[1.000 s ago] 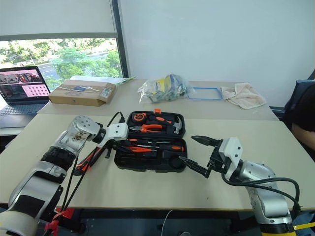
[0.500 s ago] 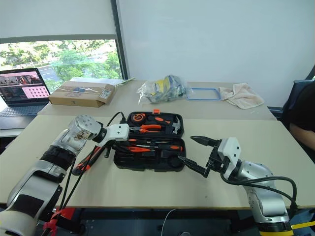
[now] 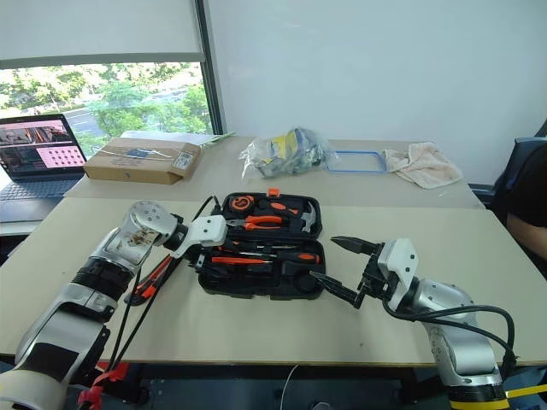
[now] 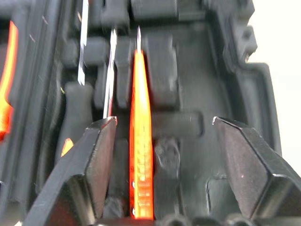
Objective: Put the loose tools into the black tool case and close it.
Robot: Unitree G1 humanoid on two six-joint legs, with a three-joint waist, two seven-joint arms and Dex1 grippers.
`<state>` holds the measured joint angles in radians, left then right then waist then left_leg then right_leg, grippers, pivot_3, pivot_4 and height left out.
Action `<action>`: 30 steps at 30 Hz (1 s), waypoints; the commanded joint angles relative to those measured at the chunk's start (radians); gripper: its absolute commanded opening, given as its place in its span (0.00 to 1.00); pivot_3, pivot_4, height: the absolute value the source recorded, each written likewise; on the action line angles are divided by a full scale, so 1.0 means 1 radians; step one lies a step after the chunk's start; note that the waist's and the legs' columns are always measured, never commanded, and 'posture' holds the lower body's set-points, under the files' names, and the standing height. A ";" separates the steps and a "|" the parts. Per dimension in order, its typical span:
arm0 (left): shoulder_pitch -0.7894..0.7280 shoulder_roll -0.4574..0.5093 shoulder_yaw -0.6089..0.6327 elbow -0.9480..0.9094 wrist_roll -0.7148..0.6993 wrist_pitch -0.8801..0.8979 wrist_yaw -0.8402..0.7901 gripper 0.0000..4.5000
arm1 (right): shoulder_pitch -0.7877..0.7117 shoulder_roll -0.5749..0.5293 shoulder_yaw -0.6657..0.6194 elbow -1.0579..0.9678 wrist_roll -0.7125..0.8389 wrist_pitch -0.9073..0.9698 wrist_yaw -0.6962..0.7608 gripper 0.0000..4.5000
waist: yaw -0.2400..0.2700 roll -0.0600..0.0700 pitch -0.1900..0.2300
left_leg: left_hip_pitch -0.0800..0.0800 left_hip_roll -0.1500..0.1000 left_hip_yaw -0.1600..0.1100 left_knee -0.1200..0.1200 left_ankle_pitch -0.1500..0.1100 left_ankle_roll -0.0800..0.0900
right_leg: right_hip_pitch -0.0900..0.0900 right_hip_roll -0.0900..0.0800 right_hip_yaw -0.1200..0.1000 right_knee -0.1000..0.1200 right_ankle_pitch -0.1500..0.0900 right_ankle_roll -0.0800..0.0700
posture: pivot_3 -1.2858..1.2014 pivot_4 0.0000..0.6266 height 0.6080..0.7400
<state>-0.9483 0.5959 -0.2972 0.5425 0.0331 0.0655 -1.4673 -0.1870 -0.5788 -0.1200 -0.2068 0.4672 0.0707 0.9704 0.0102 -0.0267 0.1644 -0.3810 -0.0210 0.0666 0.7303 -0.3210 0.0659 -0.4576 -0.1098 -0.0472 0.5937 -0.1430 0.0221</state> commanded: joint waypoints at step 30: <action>0.092 -0.062 0.062 0.016 -0.014 0.031 0.160 0.02 | -0.020 0.022 0.002 0.001 -0.007 -0.026 -0.008 1.00 | -0.001 0.000 0.000 | 0.001 -0.001 0.000 0.001 0.000 0.000 | 0.001 0.000 0.000 0.001 0.000 0.001 | 0.52 0.24 1.00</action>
<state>-0.8643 0.5309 -0.2220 0.5809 0.0206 0.0787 -1.2983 -0.1892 -0.5591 -0.1083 -0.1896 0.4544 0.0684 0.9687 0.0097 -0.0267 0.1643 -0.3799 -0.0218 0.0664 0.7310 -0.3210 0.0658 -0.4564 -0.1103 -0.0467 0.5942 -0.1427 0.0226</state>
